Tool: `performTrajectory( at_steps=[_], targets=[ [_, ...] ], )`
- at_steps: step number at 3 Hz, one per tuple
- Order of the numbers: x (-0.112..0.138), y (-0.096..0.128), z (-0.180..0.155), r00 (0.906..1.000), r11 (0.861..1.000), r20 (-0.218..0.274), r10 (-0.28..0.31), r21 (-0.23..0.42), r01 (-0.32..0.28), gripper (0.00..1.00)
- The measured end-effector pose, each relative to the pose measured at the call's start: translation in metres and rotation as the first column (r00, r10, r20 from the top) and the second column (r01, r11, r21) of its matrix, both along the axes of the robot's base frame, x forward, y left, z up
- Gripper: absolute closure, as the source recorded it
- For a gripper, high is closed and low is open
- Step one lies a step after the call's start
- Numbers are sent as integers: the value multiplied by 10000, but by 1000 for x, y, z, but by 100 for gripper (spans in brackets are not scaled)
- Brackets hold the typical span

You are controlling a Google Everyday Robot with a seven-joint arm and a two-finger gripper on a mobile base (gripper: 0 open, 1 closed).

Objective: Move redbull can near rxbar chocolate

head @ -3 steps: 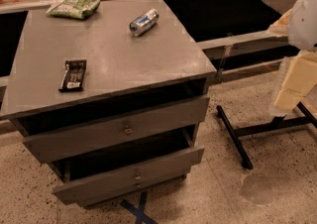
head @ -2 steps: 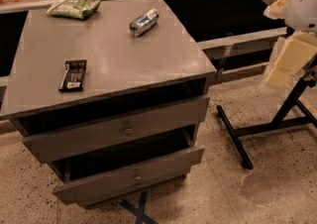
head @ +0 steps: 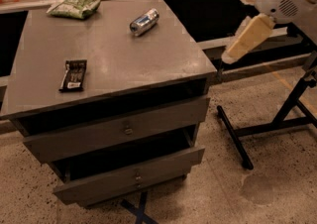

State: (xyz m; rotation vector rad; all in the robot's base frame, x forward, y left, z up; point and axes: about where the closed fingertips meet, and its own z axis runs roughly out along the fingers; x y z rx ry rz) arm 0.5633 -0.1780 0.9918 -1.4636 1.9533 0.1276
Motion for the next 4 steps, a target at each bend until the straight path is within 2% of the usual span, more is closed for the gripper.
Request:
performTrajectory(
  at_steps=[1, 2, 3, 4],
  targets=[
    [29, 16, -3, 9991, 9941, 334, -276, 1056, 239, 0],
    [52, 42, -27, 9914, 9722, 305, -1270, 2019, 1183, 0],
    [83, 72, -27, 9803, 9261, 292, -1954, 3343, 1746, 0],
    [124, 100, -19, 9656, 8636, 178, -2595, 4518, 2238, 0]
  ],
)
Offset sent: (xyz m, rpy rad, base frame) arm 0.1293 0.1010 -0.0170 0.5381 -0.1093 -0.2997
